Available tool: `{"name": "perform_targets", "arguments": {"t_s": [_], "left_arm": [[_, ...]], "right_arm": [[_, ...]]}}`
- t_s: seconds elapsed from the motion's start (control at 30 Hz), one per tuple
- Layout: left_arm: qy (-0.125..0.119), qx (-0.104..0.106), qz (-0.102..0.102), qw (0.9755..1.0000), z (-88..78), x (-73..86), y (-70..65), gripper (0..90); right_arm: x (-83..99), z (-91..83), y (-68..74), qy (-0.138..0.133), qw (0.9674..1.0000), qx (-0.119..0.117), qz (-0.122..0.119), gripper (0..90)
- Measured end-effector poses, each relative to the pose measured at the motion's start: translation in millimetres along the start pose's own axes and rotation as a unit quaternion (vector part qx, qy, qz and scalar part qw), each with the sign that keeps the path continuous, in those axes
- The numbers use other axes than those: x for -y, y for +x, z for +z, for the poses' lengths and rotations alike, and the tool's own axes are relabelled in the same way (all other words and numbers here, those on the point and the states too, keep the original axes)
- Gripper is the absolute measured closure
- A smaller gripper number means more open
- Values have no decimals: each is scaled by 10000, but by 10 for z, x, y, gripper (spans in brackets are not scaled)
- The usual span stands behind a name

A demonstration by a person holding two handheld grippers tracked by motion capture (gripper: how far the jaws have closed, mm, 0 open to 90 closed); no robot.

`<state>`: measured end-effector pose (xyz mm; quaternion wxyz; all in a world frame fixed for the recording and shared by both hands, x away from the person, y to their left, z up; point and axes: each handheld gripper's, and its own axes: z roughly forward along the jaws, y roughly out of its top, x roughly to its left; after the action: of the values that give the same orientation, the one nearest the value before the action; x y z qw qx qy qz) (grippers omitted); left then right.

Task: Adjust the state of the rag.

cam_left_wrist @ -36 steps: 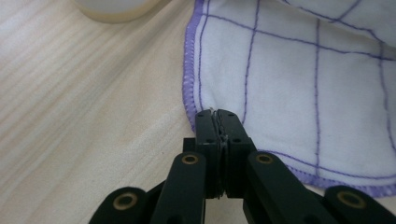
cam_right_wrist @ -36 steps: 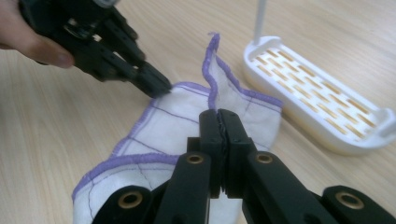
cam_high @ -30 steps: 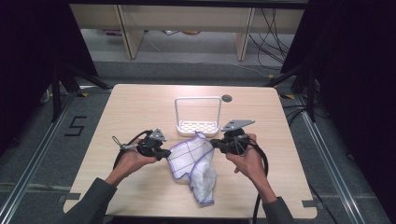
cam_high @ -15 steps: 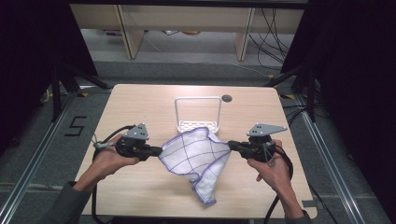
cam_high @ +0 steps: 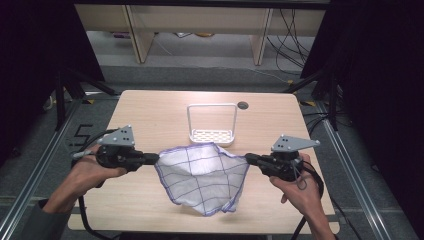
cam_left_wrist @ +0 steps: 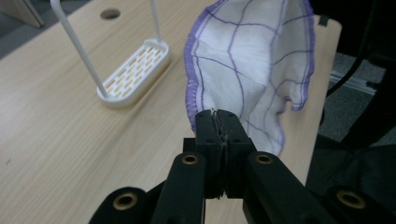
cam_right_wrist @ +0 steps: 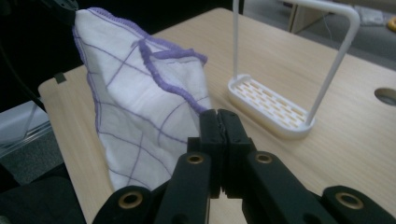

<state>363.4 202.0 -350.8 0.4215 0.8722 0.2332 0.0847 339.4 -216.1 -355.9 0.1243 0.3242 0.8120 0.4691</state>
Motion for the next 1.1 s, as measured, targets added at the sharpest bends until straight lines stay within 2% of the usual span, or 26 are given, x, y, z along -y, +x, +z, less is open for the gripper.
{"name": "perform_targets", "arguments": {"t_s": [0.03,0.07,0.1,0.13,0.2,0.23,0.27,0.33,0.37,0.47,0.53,0.57,0.6,0.67,0.7,0.73,0.77,0.8,0.83,0.87,0.93,0.97,1.0,1.03,1.07,1.1], "left_arm": [[89,1,-104,9999,102,29,77,876],[182,-5,-223,9996,215,64,159,875],[462,-20,-434,9980,463,147,314,875],[462,-20,-434,9980,463,147,314,875],[735,-20,-564,9957,726,233,481,874],[937,-129,-583,9938,901,288,586,874],[937,-129,-583,9938,901,288,586,874],[1052,-214,-666,9920,1073,336,672,873],[1091,-254,-718,9911,1146,355,705,873],[1309,-351,-745,9880,1309,397,773,869],[1334,-420,-739,9874,1386,415,807,867],[1337,-465,-757,9870,1412,420,816,863],[1333,-504,-770,9868,1428,430,828,857],[1368,-537,-810,9858,1468,454,843,855],[1345,-659,-867,9849,1496,476,847,807],[1345,-659,-867,9849,1496,476,847,740],[1194,-796,-1063,9839,1503,496,845,699],[1194,-796,-1063,9839,1503,496,845,663],[1114,-790,-1108,9844,1492,510,832,611],[1072,-835,-1156,9840,1466,517,804,611],[1049,-793,-1115,9850,1363,538,719,563],[1059,-759,-1172,9845,1302,552,670,534],[1046,-749,-1231,9840,1237,567,619,502],[1050,-703,-1296,9835,1170,587,564,454],[1014,-546,-1365,9839,1044,636,451,429],[1014,-546,-1365,9839,1044,636,451,415]], "right_arm": [[30,59,-48,88,9999,7,109,900],[112,205,-169,255,9990,47,375,900],[161,294,-253,275,9988,106,393,900],[209,375,-318,405,9974,113,579,900],[255,454,-399,517,9963,152,668,900],[341,624,-540,674,9934,199,909,899],[376,691,-625,753,9928,320,876,900],[410,766,-689,785,9918,306,956,899],[459,873,-781,988,9877,539,1084,899],[534,1000,-874,1083,9855,643,1133,899],[562,1053,-921,1284,9825,708,1147,898],[577,1085,-934,1387,9794,783,1239,896],[606,1135,-964,1501,9782,822,1175,889],[634,1170,-979,1492,9784,892,1123,882],[644,1178,-968,1649,9753,979,1094,836],[644,1178,-968,1649,9753,979,1094,836],[640,1157,-937,1802,9727,1130,930,753],[640,1157,-937,1802,9727,1130,930,753],[616,1085,-859,1789,9735,1199,770,713],[616,1085,-859,1789,9735,1199,770,713],[590,986,-723,1699,9759,1186,678,659],[593,943,-664,1597,9796,1105,509,639],[591,886,-585,1594,9810,1005,465,622],[616,792,-405,1492,9842,836,466,603],[626,736,-321,1498,9851,727,436,576],[652,700,-232,1427,9865,680,434,571]]}}
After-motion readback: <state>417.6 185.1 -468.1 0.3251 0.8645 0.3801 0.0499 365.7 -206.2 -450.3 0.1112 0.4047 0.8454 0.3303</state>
